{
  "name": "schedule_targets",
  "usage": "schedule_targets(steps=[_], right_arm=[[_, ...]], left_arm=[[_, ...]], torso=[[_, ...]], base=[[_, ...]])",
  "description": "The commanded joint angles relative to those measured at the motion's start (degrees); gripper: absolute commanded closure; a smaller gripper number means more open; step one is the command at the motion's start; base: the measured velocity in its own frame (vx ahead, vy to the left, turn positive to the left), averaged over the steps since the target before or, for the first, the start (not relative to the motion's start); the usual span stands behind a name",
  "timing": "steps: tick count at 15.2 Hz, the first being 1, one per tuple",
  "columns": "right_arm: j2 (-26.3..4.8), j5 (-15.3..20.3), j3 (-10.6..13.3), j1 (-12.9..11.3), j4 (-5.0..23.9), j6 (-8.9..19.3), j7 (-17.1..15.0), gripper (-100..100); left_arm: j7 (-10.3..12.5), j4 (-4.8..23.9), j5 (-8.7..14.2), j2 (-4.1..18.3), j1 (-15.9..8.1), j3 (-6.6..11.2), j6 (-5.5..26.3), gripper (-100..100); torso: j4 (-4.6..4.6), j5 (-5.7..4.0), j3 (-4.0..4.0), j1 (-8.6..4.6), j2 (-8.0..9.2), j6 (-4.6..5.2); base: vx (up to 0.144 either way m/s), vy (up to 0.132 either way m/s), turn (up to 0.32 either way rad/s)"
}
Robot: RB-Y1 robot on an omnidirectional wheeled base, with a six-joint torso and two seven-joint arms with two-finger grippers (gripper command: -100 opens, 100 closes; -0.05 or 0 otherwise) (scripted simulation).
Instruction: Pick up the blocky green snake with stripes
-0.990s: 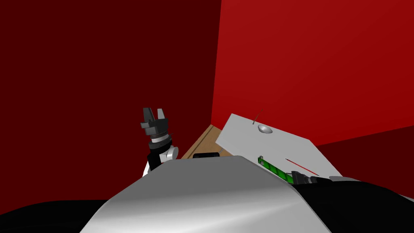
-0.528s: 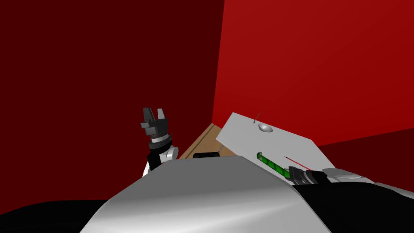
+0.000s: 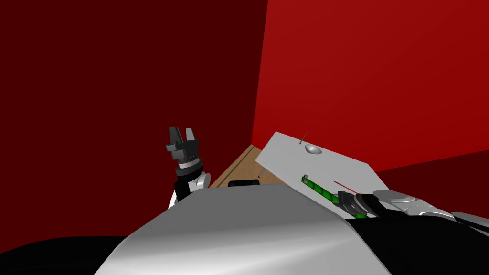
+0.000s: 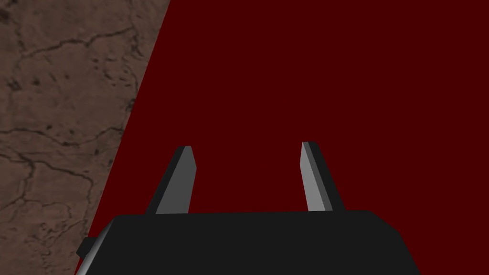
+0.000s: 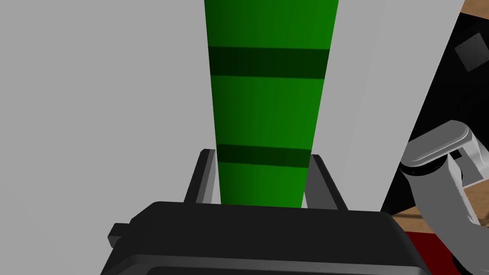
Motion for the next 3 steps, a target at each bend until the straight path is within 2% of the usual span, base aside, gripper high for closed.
schedule_targets(steps=[1,2,3], right_arm=[[-0.7,2.3,-0.1,-1.4,-0.7,-0.2,-2.9,100],[-0.7,2.3,-0.1,-1.4,-0.7,-0.2,-3.6,100],[-0.5,1.7,0.0,-1.2,-0.3,-0.2,-2.3,100]], left_arm=[[0.0,0.0,0.0,0.0,0.0,0.00,0.0,0],[0.0,0.0,0.0,0.0,0.0,0.00,0.0,0],[0.0,0.0,0.0,0.0,0.0,0.00,0.0,0]], torso=[[0.00,0.00,0.00,0.00,0.00,0.00],[0.01,0.03,0.03,0.01,0.05,-0.03],[0.02,0.02,0.04,0.01,0.08,-0.01]], base=[[-0.121,0.004,0.076],[-0.121,-0.001,0.076],[-0.065,-0.001,0.034]])
